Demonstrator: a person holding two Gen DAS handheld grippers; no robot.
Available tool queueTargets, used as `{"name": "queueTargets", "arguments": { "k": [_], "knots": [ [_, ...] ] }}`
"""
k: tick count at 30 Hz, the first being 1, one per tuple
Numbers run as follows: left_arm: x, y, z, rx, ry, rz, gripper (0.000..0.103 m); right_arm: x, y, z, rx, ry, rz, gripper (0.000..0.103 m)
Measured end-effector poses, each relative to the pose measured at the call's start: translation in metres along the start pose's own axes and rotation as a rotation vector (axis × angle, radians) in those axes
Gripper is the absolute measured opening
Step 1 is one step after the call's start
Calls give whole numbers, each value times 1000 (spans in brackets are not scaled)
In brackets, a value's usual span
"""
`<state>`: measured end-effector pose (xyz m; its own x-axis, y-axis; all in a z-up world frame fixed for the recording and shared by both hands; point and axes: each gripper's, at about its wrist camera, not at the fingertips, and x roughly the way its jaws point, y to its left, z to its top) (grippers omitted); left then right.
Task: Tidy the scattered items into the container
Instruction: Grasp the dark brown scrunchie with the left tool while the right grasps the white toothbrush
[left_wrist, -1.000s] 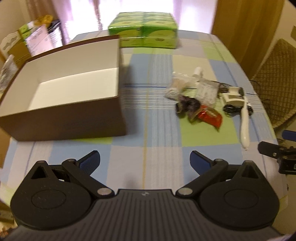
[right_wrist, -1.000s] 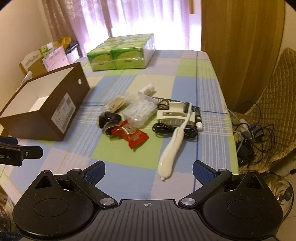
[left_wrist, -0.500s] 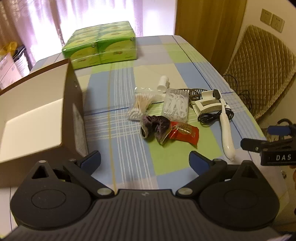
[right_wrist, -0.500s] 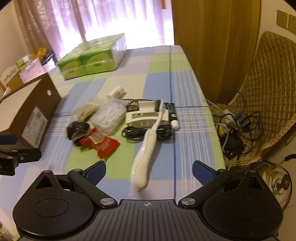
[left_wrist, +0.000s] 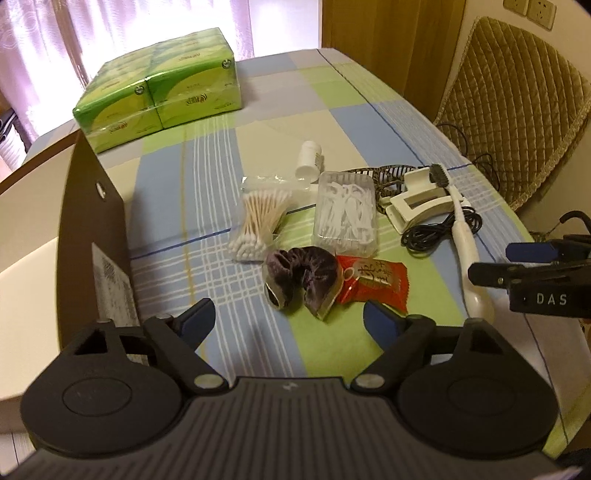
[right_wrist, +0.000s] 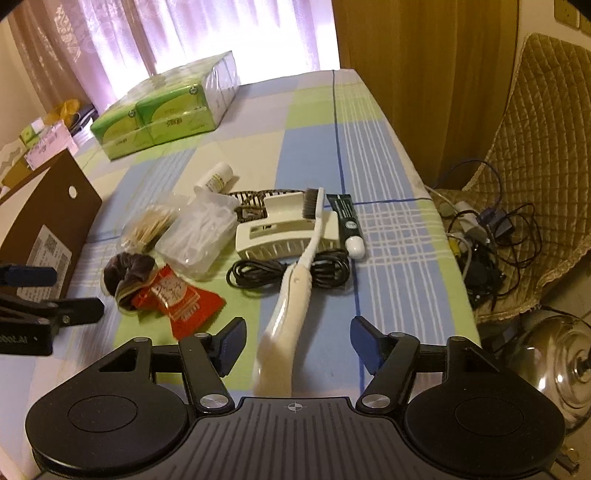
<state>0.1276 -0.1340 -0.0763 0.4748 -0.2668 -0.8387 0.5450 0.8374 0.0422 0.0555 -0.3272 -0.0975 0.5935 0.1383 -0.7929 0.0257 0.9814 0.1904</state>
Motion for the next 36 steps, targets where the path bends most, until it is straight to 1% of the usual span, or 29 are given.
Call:
{"name": "queueTargets", "arguments": {
  "k": [1, 7, 12, 16, 18, 20, 22, 24, 26, 28, 32, 36],
  "knots": [
    [3, 1, 2, 1, 5, -3, 82, 3, 0, 2, 2, 3, 6, 55],
    [20, 4, 11, 6, 30, -28, 77, 18, -1, 10, 12, 15, -5, 55],
    [33, 4, 17, 22, 41, -52, 77, 24, -4, 12, 27, 32, -14, 55],
    [48, 5, 24, 15, 49, -66, 76, 27, -5, 13, 42, 37, -26, 55],
    [54, 6, 26, 8, 52, -78, 67, 27, -5, 12, 46, 35, -31, 55],
    [59, 10, 26, -7, 57, -106, 43, 27, -5, 12, 48, 32, -35, 55],
    [60, 14, 24, -36, 57, -139, 39, 26, -3, 11, 46, 32, -39, 55],
    [57, 15, 20, -26, 41, -143, 32, 27, -2, 10, 46, 33, -43, 55],
    [51, 16, 15, -9, 37, -133, 21, 27, -1, 10, 46, 34, -47, 55],
    [45, 20, 10, -22, 42, -138, 19, 28, -1, 11, 45, 34, -49, 55],
    [30, 26, 1, -33, 29, -115, 18, 31, 1, 12, 34, 30, -58, 55],
    [22, 30, -4, -49, 32, -113, 18, 35, 2, 13, 31, 23, -68, 54]
  ]
}}
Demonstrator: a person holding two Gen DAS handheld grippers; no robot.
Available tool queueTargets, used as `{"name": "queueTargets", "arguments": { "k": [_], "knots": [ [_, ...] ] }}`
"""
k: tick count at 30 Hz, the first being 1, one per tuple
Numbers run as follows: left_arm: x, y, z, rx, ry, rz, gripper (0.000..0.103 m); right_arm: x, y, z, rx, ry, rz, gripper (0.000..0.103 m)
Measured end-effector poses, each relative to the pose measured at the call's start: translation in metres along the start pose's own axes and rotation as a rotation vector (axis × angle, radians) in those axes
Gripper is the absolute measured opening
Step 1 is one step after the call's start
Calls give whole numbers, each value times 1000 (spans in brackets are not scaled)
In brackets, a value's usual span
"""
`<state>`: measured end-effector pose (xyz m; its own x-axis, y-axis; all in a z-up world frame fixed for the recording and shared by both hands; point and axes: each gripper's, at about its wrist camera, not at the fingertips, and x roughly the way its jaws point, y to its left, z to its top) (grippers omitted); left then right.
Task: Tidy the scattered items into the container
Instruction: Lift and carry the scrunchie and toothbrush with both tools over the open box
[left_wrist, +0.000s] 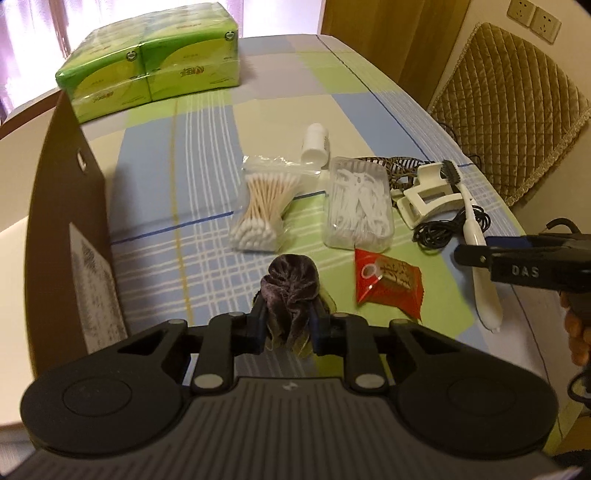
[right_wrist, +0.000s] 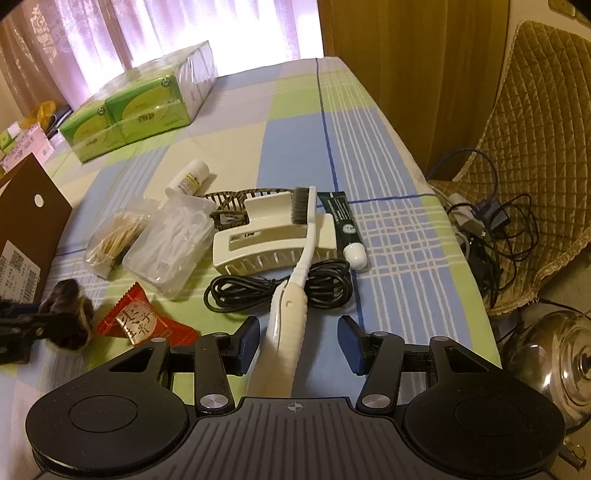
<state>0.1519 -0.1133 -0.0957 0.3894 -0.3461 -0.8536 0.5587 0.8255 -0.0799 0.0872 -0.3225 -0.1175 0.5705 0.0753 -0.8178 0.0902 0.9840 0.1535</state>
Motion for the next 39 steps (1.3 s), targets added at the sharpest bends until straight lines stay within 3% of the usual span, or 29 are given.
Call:
{"name": "queueTargets", "arguments": {
  "k": [2, 4, 6, 12, 26, 39],
  "knots": [
    [-1, 0, -2, 0, 5, 1, 18, 2, 2, 1, -13, -5, -11, 54],
    [-1, -2, -3, -1, 8, 2, 18, 3, 4, 1, -33, -16, -20, 30],
    [-3, -4, -4, 1, 8, 1, 18, 3, 6, 1, -43, -12, -24, 25],
    [-13, -9, -6, 19, -6, -8, 18, -12, 6, -3, -28, -35, -24, 24],
    [-58, -11, -8, 68, -98, -34, 18, -74, 21, -2, 33, -189, -5, 23],
    [-125, 33, -24, 42, -201, 7, 18, -112, 96, -3, -14, -259, 103, 23]
  ]
}}
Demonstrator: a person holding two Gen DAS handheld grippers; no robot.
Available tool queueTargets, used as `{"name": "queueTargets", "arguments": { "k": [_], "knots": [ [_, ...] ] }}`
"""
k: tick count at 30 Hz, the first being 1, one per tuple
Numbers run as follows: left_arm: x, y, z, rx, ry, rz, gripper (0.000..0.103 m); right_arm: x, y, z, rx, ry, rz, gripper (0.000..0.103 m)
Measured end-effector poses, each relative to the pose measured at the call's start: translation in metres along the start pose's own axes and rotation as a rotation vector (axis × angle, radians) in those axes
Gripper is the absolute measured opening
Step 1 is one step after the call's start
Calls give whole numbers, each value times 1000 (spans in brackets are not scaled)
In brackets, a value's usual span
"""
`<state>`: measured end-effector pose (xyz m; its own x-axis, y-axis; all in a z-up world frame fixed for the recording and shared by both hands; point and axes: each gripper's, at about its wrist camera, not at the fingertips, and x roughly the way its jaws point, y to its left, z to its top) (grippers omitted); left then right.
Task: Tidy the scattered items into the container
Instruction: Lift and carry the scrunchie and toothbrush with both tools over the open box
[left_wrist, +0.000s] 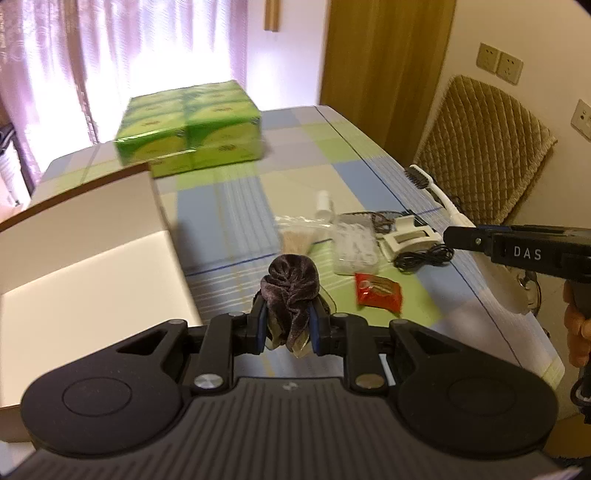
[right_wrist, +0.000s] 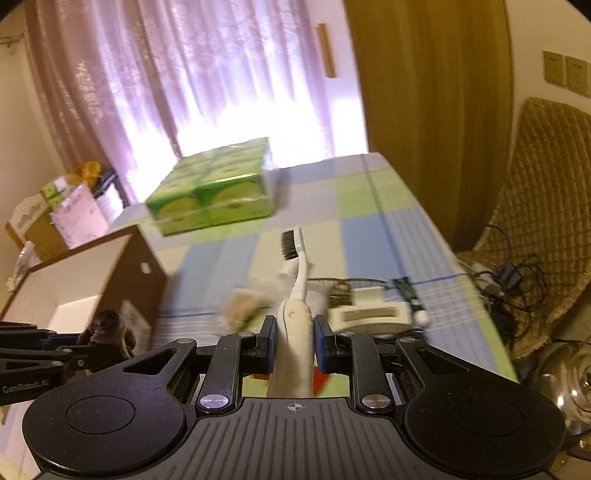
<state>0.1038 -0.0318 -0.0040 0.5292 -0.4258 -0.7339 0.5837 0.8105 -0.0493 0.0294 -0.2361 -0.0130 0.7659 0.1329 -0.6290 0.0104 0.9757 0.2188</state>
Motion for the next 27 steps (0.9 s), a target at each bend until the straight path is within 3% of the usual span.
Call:
{"name": "queueTargets", "arguments": {
  "k": [15, 22, 27],
  "knots": [
    [-69, 100, -6, -79, -93, 155, 18, 15, 133, 6, -104, -1, 242, 23],
    [-80, 161, -11, -151, -78, 216, 18, 51, 200, 10, -138, 45, 344, 23],
    [-75, 197, -14, -191, -52, 227, 18, 86, 240, 11, -145, 98, 358, 23]
  ]
}}
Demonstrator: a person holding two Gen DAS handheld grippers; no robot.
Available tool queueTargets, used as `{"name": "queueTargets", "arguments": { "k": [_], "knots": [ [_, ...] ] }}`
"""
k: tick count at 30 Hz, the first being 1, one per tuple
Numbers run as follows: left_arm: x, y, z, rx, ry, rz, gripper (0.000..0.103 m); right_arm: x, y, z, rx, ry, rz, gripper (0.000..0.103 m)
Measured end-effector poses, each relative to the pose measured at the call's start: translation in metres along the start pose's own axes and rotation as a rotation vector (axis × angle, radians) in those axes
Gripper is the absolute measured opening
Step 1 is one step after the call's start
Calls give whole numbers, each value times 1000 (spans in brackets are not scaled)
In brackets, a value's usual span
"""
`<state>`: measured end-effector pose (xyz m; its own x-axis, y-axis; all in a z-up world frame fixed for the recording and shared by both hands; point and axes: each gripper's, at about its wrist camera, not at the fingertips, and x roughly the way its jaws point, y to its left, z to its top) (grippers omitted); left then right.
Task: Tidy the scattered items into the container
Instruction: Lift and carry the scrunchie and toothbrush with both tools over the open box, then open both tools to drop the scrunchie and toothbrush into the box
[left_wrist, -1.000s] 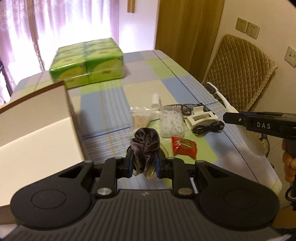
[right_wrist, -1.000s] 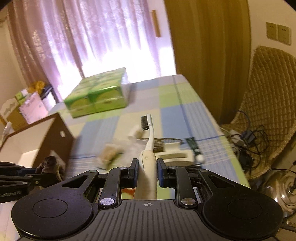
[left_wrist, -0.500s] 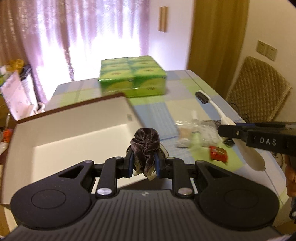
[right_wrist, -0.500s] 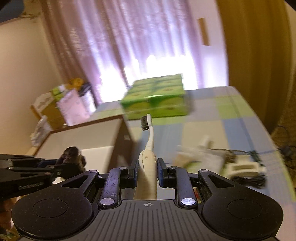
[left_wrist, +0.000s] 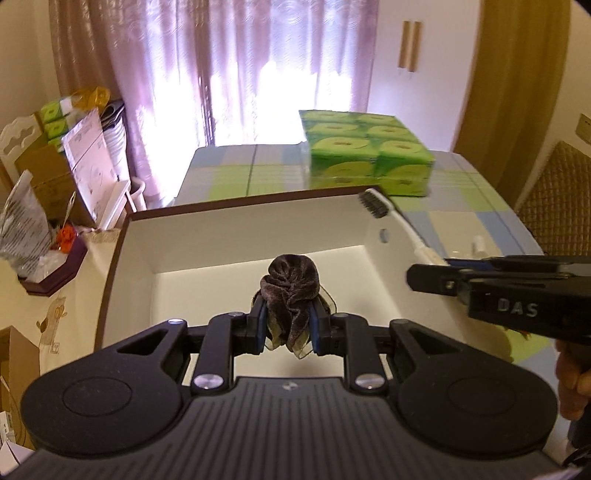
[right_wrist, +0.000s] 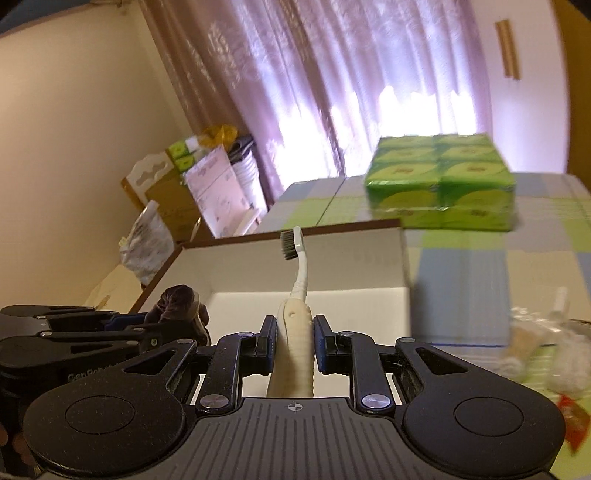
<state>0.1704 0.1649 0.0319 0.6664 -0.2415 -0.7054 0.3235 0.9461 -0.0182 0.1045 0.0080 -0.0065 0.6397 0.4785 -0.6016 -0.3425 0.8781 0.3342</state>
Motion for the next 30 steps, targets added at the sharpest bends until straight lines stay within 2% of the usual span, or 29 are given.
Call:
{"name": "queueTargets", "arguments": {
  "k": [4, 9, 14, 19, 25, 27, 29, 30],
  "knots": [
    [32, 23, 5, -44, 72, -14, 18, 40, 6, 1, 15, 88, -13, 23],
    [80, 45, 13, -85, 209, -29, 18, 96, -2, 6, 62, 256, -65, 23],
    [121, 54, 12, -107, 339, -70, 18, 133, -12, 6, 97, 387, -112, 23],
    [145, 56, 8, -96, 411, -77, 18, 153, -20, 5, 118, 455, -159, 23],
    [168, 57, 3, -106, 487, -91, 21, 163, -20, 6, 138, 524, -168, 24],
    [169, 58, 3, -109, 498, -81, 25, 163, -22, 7, 144, 546, -155, 24],
    [169, 57, 5, -94, 498, -66, 41, 163, -22, 9, 134, 557, -154, 24],
    [169, 56, 6, -82, 497, -53, 44, 163, -22, 9, 121, 568, -156, 24]
  ]
}}
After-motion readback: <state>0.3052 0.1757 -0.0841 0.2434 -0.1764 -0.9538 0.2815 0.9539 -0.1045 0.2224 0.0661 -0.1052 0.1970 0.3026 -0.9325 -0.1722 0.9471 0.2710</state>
